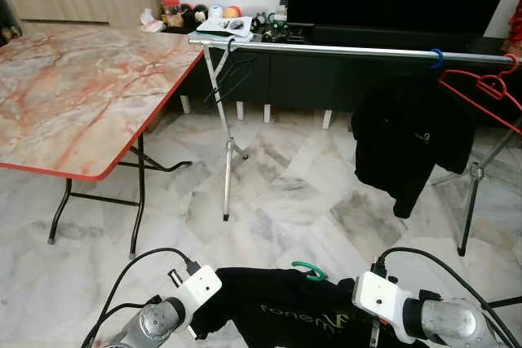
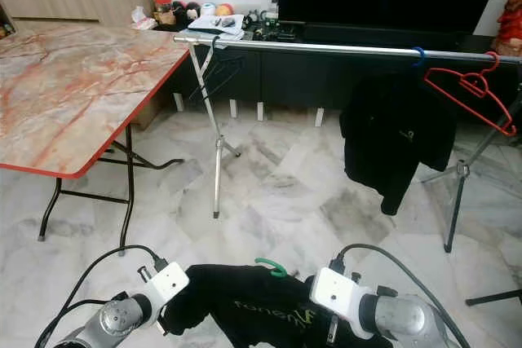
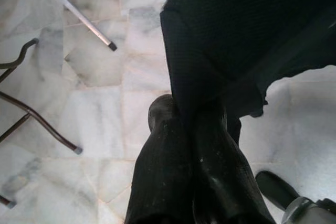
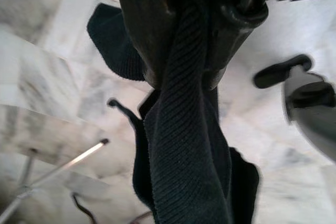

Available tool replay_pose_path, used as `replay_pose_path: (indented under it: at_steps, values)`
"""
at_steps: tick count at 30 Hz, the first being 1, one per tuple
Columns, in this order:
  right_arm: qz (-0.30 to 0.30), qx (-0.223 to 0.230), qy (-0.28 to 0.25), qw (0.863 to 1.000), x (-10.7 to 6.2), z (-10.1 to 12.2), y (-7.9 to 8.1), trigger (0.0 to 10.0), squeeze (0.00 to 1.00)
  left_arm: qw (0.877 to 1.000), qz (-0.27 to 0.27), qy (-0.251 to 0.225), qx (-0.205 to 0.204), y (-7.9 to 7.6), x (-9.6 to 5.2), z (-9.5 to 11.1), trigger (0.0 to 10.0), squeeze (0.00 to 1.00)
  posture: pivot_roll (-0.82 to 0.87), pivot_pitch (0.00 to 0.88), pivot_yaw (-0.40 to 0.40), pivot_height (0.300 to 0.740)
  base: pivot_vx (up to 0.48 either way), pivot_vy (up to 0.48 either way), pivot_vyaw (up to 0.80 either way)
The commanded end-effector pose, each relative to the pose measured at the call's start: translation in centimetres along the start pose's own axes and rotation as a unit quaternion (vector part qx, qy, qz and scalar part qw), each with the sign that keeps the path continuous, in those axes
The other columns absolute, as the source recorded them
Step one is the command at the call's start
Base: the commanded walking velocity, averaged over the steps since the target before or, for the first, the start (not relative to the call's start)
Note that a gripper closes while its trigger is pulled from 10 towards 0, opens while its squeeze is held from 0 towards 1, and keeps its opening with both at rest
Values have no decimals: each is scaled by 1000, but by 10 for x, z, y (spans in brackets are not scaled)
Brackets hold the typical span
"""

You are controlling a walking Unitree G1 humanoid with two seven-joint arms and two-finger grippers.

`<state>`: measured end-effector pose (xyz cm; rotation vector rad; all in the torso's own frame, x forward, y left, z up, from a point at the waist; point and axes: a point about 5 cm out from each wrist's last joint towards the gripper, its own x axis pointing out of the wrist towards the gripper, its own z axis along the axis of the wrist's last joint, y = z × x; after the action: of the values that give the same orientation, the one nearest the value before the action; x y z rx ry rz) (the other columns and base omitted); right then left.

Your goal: Hang hanger

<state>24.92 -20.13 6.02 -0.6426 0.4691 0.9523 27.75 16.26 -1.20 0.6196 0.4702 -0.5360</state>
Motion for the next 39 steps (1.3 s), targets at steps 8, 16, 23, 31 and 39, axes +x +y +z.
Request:
replay_pose_path:
  at_steps: [8, 16, 23, 31, 39]
  values:
    - [-165, 29, 59, 984, 7, -10, -27, 10000, 0, 992, 99, 74, -25, 21, -8, -21, 0, 0, 50, 68, 23, 740, 0, 0, 0]
    - [-300, 165, 71, 937, 8, -20, -38, 10000, 0, 972, 180, 135, -74, 36, -16, -37, 0, 0, 54, 68, 21, 740, 0, 0, 0]
    - [-401, 350, -19, 846, 7, -13, -52, 10000, 0, 982, 93, 153, -60, 15, -12, -39, 0, 0, 56, 70, 20, 740, 0, 0, 0]
    - [-371, 353, -87, 854, 11, 7, -56, 10000, 0, 994, -41, 100, -9, -11, -3, -23, 0, 0, 59, 70, 12, 740, 0, 0, 0]
    - [-337, 316, -92, 882, 17, 10, -48, 10000, 0, 996, -69, 60, 1, -13, 1, -9, 78, 0, 60, 71, 9, 740, 0, 0, 0]
